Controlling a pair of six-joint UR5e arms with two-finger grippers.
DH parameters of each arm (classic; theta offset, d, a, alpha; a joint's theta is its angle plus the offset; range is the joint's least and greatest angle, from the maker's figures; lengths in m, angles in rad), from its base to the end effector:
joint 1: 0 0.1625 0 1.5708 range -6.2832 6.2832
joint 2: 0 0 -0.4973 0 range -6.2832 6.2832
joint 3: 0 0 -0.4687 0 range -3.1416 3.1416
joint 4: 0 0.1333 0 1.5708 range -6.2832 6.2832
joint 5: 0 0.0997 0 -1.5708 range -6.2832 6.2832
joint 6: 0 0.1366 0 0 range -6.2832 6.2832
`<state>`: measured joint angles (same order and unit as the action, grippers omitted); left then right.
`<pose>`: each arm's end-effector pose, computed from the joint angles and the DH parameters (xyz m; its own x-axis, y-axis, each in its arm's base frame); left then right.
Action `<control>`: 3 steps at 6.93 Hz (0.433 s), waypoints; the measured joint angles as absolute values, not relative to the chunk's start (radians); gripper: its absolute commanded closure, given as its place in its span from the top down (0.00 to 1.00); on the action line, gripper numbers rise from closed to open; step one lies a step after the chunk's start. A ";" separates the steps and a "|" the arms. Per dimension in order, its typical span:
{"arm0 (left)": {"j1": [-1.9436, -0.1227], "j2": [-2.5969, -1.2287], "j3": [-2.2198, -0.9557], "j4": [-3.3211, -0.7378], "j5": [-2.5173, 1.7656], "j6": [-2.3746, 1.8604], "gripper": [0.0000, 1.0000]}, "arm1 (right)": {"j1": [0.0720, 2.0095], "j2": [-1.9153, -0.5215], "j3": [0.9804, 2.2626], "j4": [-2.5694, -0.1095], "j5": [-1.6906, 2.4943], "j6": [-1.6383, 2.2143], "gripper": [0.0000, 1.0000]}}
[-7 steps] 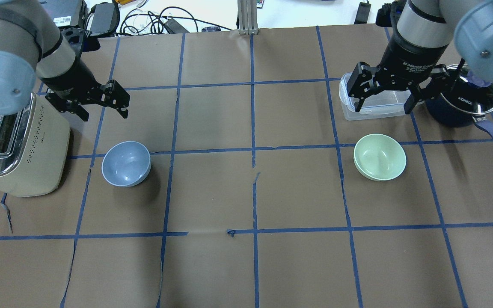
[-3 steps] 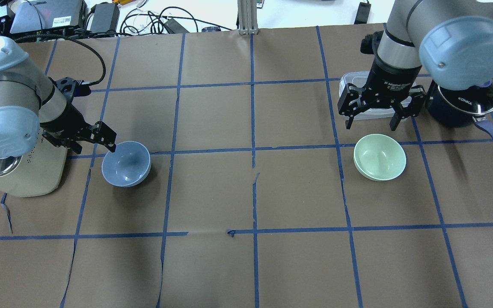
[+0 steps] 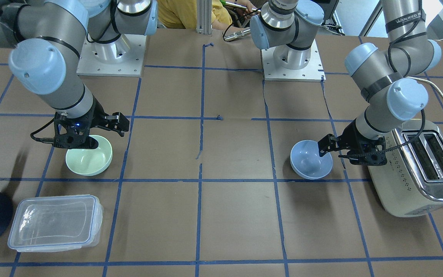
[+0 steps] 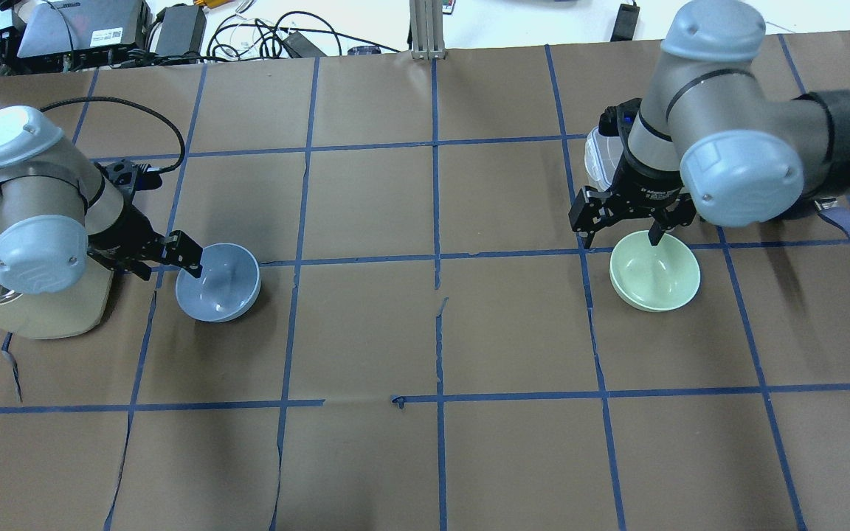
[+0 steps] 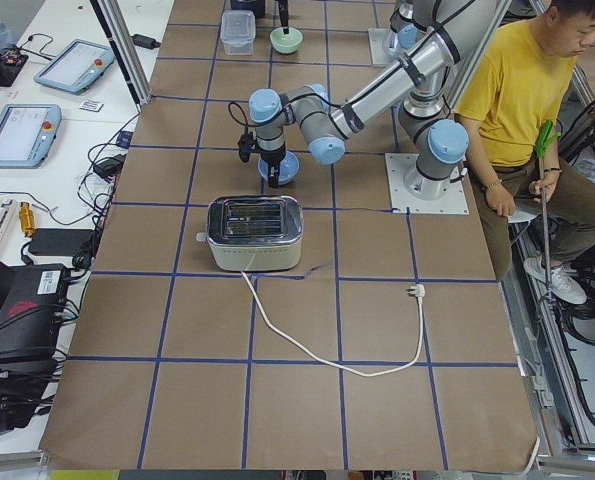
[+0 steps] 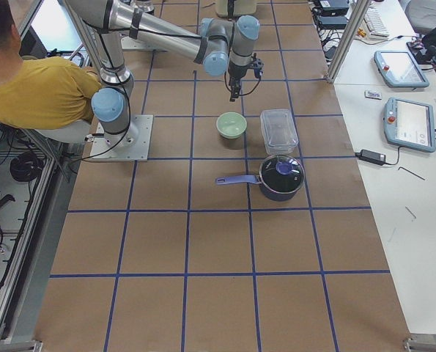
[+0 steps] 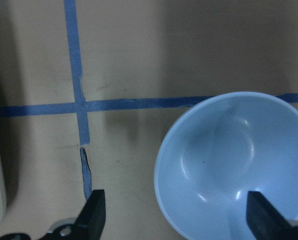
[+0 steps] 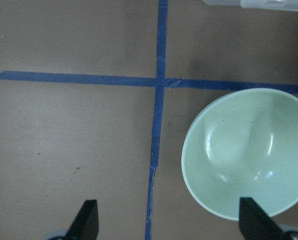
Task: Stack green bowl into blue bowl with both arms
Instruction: 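Grasp blue bowl rim with left gripper while right gripper grasps green bowl rim, then lift blue bowl with left gripper toward table center while right holds green bowl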
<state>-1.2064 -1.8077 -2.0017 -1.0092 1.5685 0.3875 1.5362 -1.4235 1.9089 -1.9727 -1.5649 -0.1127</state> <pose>0.0781 -0.5796 0.2093 -0.9989 0.0209 0.0422 0.0249 0.9949 0.0973 0.1141 -0.5798 0.2913 -0.9969 -0.0771 -0.0152 -0.0781 0.9935 0.0822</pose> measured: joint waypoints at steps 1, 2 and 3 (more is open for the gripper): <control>-1.189 -1.830 -2.011 -1.002 1.566 0.408 0.12 | 1.534 -1.423 1.994 -2.118 -1.587 -0.172 1.00; -1.172 -1.842 -2.013 -1.003 1.553 0.444 0.00 | 1.532 -1.422 2.062 -2.223 -1.614 -0.210 1.00; -1.164 -1.847 -2.012 -1.012 1.523 0.462 0.00 | 1.532 -1.422 2.109 -2.283 -1.626 -0.227 1.00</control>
<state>-1.1638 -1.8474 -2.0118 -1.0118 1.5229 0.4625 1.5315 -1.4220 2.1085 -2.2827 -1.6258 -0.2266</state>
